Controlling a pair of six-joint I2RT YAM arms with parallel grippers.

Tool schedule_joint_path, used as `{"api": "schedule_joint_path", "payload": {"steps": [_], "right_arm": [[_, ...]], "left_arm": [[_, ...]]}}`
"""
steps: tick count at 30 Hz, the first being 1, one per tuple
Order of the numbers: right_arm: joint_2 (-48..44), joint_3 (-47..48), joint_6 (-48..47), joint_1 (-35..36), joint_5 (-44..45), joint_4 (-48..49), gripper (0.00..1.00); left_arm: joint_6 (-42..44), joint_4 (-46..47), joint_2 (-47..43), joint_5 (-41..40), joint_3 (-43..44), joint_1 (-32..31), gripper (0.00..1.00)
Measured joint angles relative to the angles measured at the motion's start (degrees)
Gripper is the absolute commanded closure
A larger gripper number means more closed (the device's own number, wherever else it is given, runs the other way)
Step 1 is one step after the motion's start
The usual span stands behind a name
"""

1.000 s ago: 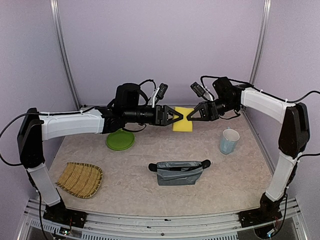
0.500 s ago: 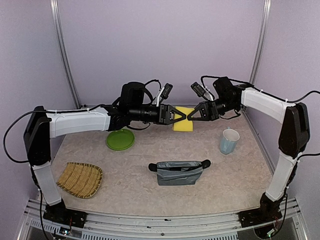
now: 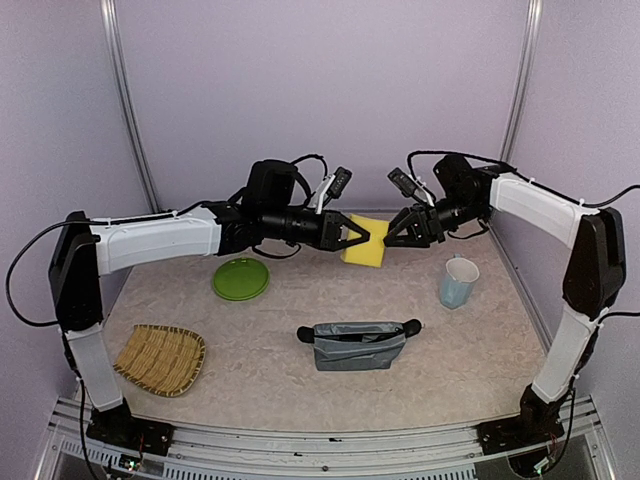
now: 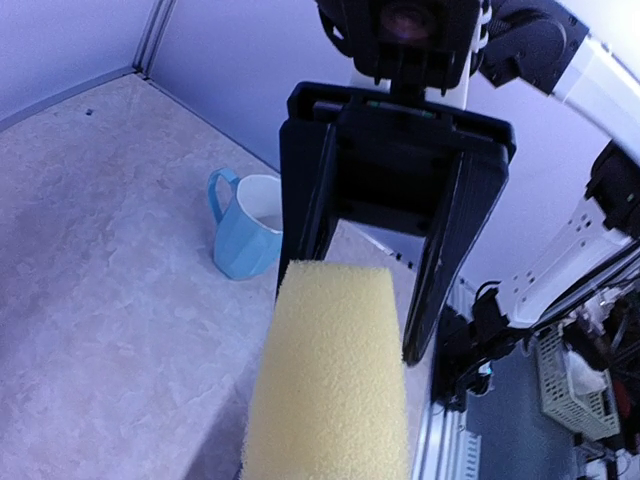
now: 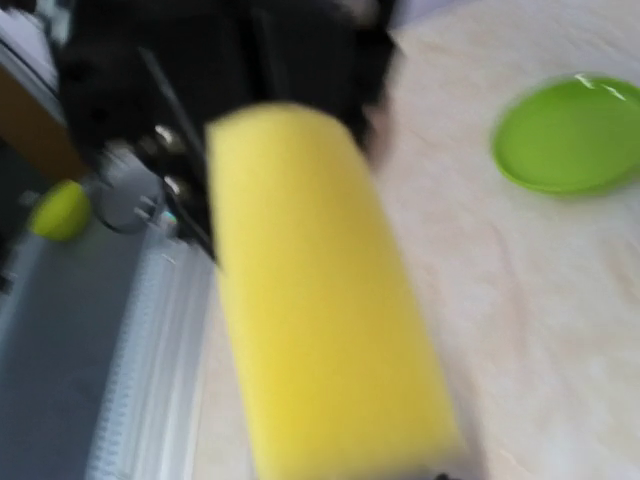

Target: Sort the hair-cutting tools

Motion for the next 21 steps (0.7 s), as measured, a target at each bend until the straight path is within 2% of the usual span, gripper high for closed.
{"api": "schedule_joint_path", "payload": {"steps": [5,8,12,18,21], "right_arm": [[-7.23,-10.58,-5.55,-1.51,9.46,-0.26,0.46],[-10.62,-17.44,-6.19,0.07,17.2,1.7,0.45],[-10.93,-19.58,-6.27,6.82,27.45,5.38,0.45],[-8.59,-19.39,-6.51,14.32,36.63,9.31,0.44],[-6.23,-18.75,-6.97,17.16,40.39,9.66,0.38]], "left_arm": [[11.65,-9.86,-3.43,-9.27,-0.79,-3.65,1.0],[16.37,-12.79,-8.22,-14.53,-5.33,-5.03,1.0],[17.86,-14.01,-14.49,-20.09,-12.48,-3.26,1.0],[16.92,-12.59,-22.93,-30.99,-20.33,-2.08,1.0],[16.44,-11.85,-26.27,-34.88,-21.57,-2.54,1.0]]}}
